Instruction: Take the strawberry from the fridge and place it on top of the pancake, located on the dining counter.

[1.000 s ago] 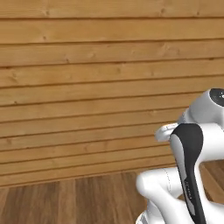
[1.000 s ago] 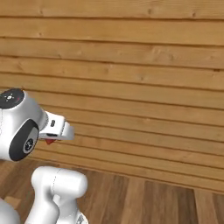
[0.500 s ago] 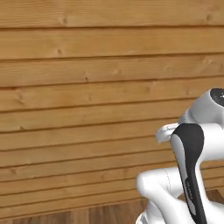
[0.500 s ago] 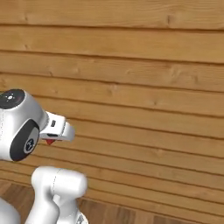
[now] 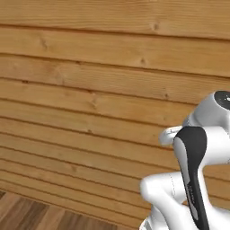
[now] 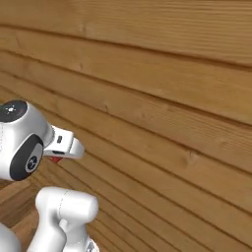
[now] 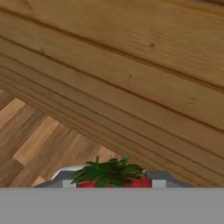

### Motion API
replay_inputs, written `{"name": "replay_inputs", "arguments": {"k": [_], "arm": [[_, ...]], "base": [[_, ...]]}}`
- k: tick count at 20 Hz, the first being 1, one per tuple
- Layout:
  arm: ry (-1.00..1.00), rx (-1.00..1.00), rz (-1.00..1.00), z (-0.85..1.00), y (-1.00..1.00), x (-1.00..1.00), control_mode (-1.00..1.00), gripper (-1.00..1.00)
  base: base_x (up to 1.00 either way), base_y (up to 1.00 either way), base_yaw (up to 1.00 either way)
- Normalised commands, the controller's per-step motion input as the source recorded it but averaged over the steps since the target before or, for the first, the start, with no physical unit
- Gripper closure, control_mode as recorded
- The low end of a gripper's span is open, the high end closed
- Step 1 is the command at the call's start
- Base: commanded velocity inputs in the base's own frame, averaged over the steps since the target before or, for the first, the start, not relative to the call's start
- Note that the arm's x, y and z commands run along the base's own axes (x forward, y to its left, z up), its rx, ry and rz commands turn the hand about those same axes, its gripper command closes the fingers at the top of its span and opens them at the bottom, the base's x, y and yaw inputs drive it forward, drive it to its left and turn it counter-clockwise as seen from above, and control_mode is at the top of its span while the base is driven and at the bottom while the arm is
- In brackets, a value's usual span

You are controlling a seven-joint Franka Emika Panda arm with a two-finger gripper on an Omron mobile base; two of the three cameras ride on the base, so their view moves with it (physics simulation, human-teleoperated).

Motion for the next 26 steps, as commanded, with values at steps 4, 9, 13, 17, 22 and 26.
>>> {"name": "replay_inputs", "arguments": {"k": [4,9,13,17,22,26], "arm": [[0.0,0.0,0.0,0.0,0.0,0.0,1.0,1.0],[0.0,0.0,0.0,0.0,0.0,0.0,1.0,1.0],[0.0,0.0,0.0,0.0,0.0,0.0,1.0,1.0],[0.0,0.0,0.0,0.0,0.0,0.0,1.0,1.0],[0.0,0.0,0.0,0.0,0.0,0.0,1.0,1.0],[0.0,0.0,0.0,0.0,0.0,0.0,1.0,1.0]], "base": [[0.44,0.38,0.82],[0.48,0.08,0.9],[0.45,-0.02,1.0],[0.59,-0.13,0.97],[0.84,-0.28,0.87],[0.94,-0.3,0.84]]}}
